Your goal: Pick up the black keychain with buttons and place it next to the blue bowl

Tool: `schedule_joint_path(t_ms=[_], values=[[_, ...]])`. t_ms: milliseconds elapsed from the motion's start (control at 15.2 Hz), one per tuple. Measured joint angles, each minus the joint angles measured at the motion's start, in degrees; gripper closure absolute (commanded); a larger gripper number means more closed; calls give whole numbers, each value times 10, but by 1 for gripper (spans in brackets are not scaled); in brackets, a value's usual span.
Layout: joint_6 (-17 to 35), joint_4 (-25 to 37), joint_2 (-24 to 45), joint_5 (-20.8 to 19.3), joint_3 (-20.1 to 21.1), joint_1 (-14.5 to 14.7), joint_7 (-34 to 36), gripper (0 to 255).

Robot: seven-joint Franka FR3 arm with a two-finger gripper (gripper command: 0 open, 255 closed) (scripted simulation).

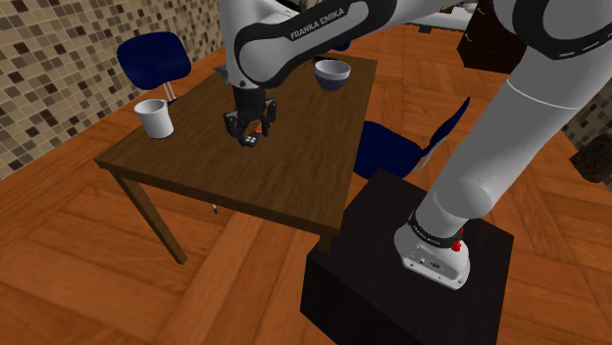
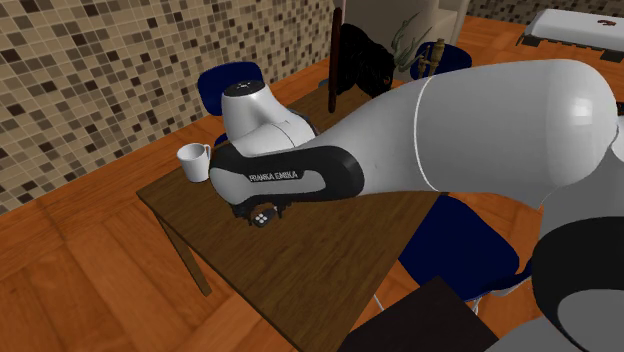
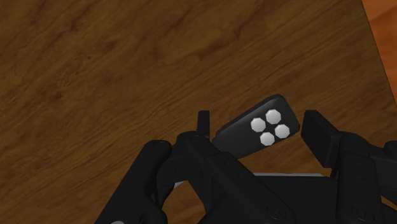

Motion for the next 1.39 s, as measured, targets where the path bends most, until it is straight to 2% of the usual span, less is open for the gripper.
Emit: schedule_joint_path(t_ms=[924,1386], values=[[-104,76,-30,10,-4,-2,-8,255],[-103,25,-80,21,-53,-35,-95,255]])
